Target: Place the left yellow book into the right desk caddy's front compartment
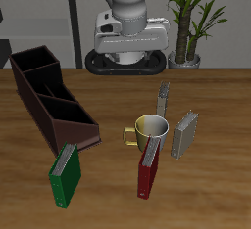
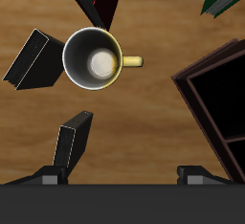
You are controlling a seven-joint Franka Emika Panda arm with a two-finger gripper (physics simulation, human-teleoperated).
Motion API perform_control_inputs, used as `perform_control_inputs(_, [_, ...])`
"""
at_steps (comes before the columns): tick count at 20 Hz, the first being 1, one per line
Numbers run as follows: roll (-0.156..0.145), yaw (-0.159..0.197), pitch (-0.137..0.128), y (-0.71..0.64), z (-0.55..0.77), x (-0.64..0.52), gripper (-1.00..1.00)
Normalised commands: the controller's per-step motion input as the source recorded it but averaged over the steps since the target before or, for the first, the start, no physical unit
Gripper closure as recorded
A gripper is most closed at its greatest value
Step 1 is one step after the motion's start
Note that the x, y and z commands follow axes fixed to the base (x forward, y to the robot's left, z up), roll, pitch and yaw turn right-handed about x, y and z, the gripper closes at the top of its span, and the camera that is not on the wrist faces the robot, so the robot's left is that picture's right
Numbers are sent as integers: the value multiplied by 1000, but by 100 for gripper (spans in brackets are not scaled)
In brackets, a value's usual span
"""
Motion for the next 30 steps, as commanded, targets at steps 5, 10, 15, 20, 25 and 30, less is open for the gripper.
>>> perform_control_inputs(5, [-10, 4, -3, -13, -17, 22, -100])
perform_control_inputs(10, [-34, -19, -14, 25, 11, 64, -100])
perform_control_inputs(15, [-40, -53, -44, 241, 38, 90, -100])
perform_control_inputs(20, [21, -53, -35, 547, 42, 77, -100])
perform_control_inputs(25, [26, -17, -49, 521, 133, 207, -100])
perform_control_inputs(30, [-4, -42, -8, 381, -1, 317, -100])
